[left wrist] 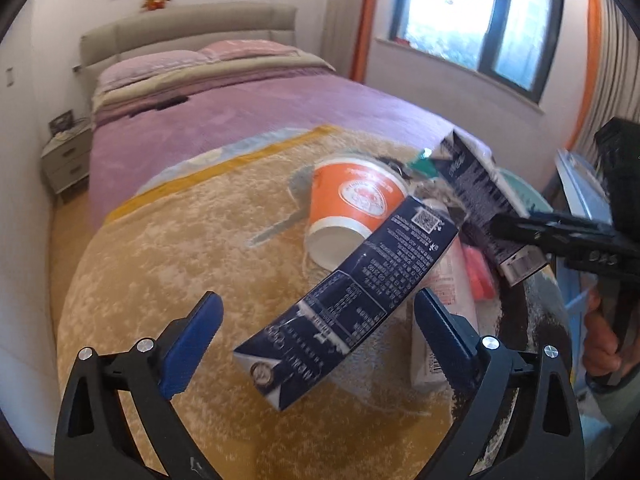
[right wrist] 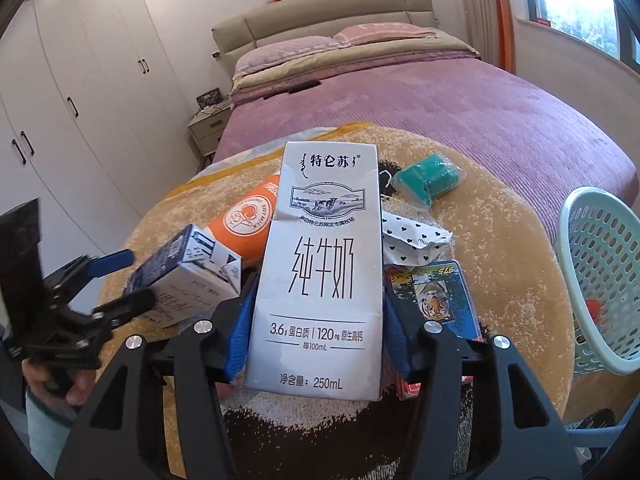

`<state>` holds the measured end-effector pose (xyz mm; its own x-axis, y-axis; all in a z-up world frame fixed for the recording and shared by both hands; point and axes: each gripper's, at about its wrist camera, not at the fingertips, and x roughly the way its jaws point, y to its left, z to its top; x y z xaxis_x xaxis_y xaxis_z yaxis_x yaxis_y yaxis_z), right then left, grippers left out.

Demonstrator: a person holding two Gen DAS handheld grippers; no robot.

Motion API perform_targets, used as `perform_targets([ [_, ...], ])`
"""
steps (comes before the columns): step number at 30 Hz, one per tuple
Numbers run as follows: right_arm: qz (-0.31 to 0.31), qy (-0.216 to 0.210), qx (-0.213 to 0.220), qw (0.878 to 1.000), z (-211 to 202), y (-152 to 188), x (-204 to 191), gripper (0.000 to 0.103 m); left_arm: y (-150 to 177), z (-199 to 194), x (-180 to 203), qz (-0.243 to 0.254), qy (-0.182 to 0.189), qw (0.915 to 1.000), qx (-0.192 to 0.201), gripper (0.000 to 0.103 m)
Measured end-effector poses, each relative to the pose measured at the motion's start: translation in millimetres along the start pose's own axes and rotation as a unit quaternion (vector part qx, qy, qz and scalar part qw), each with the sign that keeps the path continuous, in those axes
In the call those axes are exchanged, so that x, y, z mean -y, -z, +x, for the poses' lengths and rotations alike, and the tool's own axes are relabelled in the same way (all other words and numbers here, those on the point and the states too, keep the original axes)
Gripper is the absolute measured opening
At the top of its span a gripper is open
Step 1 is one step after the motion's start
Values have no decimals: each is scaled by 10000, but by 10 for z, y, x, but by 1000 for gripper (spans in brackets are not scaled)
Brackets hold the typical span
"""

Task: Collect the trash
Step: 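Grasp the white milk carton with right gripper while left gripper grasps navy carton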

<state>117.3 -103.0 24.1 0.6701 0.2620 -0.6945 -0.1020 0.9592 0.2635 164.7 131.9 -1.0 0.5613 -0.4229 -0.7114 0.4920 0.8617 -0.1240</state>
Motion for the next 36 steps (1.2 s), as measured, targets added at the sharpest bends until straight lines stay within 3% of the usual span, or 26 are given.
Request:
perform_targets([
  [6, -67, -95, 35, 9999, -93, 14, -10, 53, 29, 132, 171, 335, -157, 9989, -276, 76],
  [11, -90, -176, 13, 9998, -133, 63, 24, 53, 82, 127, 303, 376, -306, 9981, -385, 56],
  [13, -110, -226, 37, 9997, -173, 89, 27, 53, 99, 110, 347, 314, -414, 9978, -401, 43],
  [16, -162, -292, 85, 9994, -260, 142, 28, 53, 141, 31, 363, -56, -489, 9981, -371, 37],
  [22, -369, -500, 117, 9980, -482, 305, 16, 53, 284, -265, 476, -754, -540, 9955, -217, 36],
  [29, -1116, -634, -90, 9917, -549, 739, -143, 53, 681, -640, 683, -1538, -565, 9864, -98, 33],
  [36, -1567, -721, -385, 9843, -522, 1117, -177, 53, 972, -715, 805, -1862, -746, 9796, -113, 33],
])
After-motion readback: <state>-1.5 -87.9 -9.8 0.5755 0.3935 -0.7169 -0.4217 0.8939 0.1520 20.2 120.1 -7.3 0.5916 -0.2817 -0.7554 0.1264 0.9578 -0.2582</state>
